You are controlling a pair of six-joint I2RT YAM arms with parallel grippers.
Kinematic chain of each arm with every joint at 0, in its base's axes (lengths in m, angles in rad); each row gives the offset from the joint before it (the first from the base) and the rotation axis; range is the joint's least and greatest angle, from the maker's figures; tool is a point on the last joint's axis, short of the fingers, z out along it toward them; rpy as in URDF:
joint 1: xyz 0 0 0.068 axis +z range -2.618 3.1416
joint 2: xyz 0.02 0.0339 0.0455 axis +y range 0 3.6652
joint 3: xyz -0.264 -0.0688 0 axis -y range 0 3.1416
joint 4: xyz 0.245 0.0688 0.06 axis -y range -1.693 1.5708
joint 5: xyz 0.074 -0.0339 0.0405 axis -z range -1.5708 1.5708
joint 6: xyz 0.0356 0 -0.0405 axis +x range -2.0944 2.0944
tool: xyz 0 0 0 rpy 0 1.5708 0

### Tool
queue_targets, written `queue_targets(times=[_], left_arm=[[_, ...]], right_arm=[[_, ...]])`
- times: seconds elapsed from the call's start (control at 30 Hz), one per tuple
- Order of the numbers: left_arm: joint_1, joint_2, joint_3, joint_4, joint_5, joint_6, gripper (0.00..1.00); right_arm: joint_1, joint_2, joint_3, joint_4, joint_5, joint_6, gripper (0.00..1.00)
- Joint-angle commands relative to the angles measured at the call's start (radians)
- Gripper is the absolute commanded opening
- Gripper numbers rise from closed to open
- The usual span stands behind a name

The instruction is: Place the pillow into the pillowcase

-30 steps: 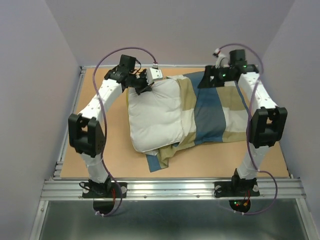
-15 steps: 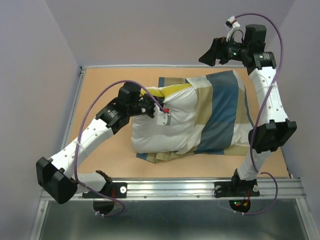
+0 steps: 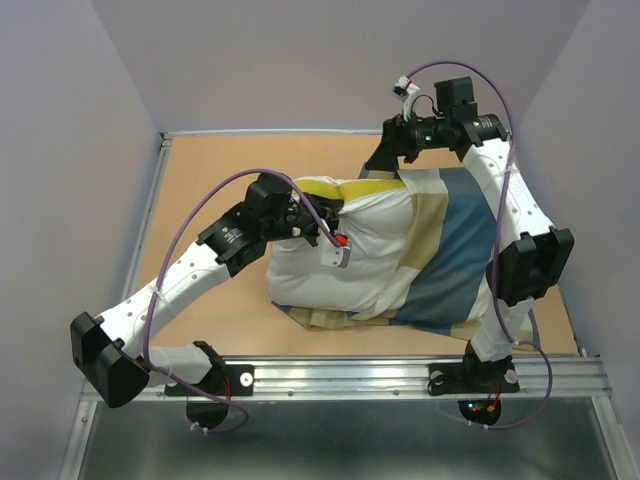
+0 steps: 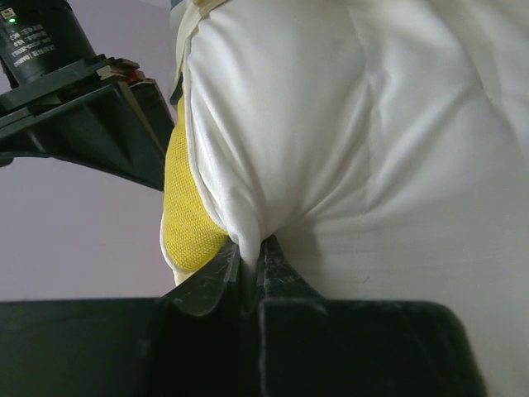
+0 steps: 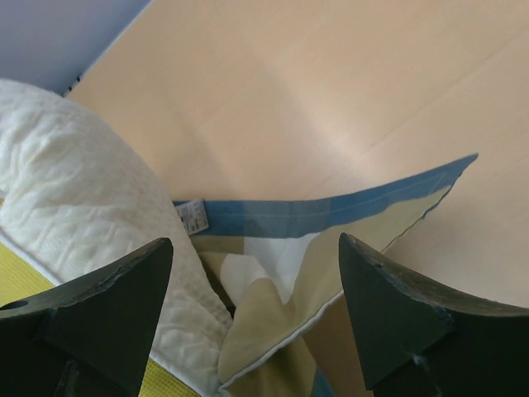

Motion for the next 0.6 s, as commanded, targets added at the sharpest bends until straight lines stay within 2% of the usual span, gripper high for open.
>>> queue_targets(times=[0.0,0.17,0.27,0.3,0.37,0.43,0.47,0.53,0.57], left_arm=[[-0.01,-0.059,0.021,0.134,0.017,0.043,0.0],[-0.011,-0.061,0.02,0.143,0.012,0.038,0.0],[-0.011,-0.062,0.014,0.143,0.011,0.044,0.0],[-0.013,-0.062,0.012,0.143,0.011,0.05,0.0],[-0.013,-0.064,0.009,0.143,0.009,0.055,0.0],[-0.014,-0.066,0.009,0.143,0.006,0.057,0.0],[-0.014,-0.062,0.012,0.143,0.006,0.055,0.0],[-0.014,-0.056,0.015,0.146,0.003,0.057,0.0],[-0.014,-0.049,0.018,0.149,0.002,0.054,0.0]], right_arm=[[0.009,-0.027,-0.042,-0.151,0.013,-0.12,0.85],[0.029,-0.055,-0.101,-0.168,0.204,-0.157,0.88],[0.029,-0.053,-0.079,-0.165,0.258,-0.133,0.88],[0.031,-0.049,-0.066,-0.182,0.264,-0.134,0.87],[0.031,-0.04,-0.04,-0.219,0.258,-0.146,0.78],[0.031,-0.017,0.013,-0.315,0.197,-0.186,0.59],[0.031,-0.009,0.036,-0.355,0.158,-0.204,0.31],[0.031,0.019,0.096,-0.45,0.039,-0.252,0.01],[0.031,0.019,0.104,-0.454,-0.017,-0.24,0.01]])
